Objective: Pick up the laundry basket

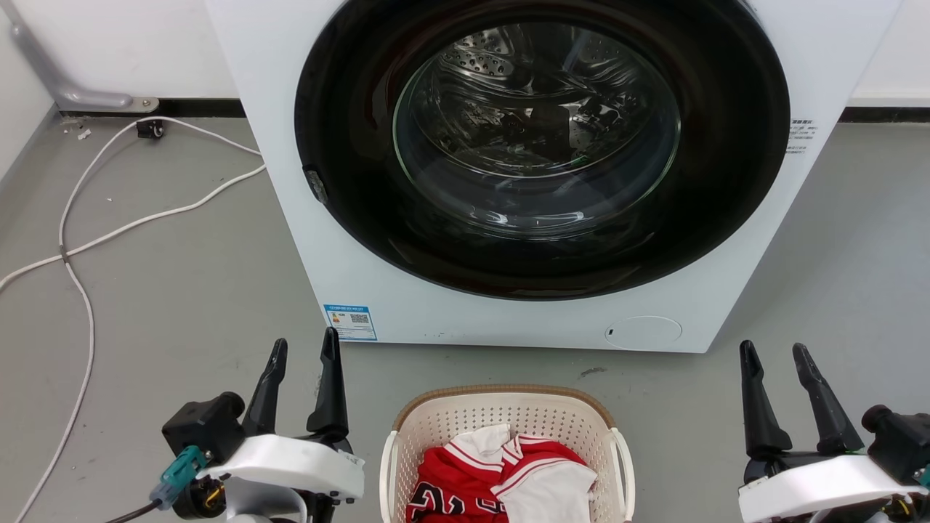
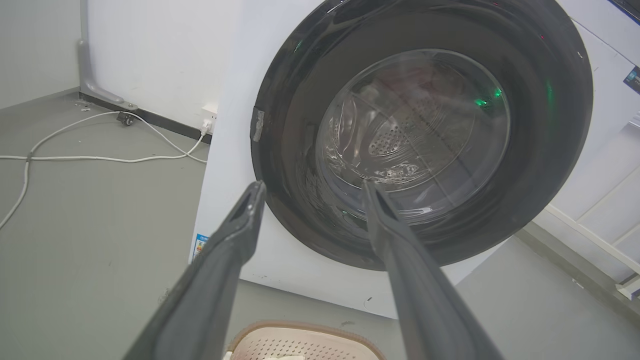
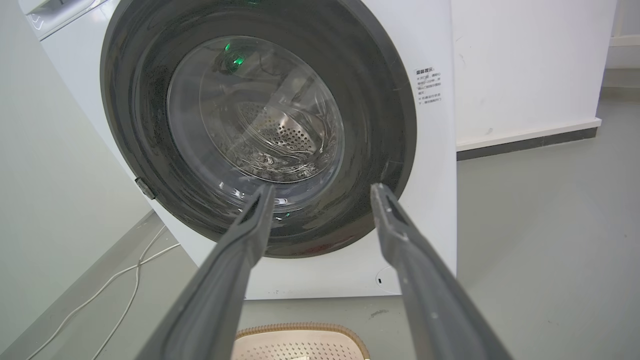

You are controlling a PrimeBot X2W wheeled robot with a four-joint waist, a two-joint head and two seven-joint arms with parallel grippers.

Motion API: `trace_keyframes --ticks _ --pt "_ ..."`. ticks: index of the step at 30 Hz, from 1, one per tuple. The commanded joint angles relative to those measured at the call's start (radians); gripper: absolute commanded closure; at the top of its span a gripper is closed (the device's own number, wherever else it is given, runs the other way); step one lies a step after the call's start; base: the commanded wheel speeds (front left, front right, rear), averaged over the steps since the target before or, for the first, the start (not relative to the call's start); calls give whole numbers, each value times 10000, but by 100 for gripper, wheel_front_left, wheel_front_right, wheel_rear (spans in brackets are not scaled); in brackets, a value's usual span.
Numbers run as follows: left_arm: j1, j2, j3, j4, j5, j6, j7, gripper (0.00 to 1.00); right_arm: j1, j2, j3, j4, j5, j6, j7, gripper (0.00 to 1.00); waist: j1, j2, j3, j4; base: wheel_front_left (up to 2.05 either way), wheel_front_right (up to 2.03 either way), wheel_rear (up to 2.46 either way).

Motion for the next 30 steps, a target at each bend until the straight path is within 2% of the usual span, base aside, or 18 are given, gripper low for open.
trace_keyframes --ticks 1,30 --pt "18 25 -31 -151 288 62 -96 0 74 -33 19 -160 -275 0 -105 0 -1 0 3 -4 0 0 0" --pt "224 28 -435 -213 2772 374 -734 0 456 -37 89 -356 -2686 -1 -739 0 -1 0 68 21 0 0 0"
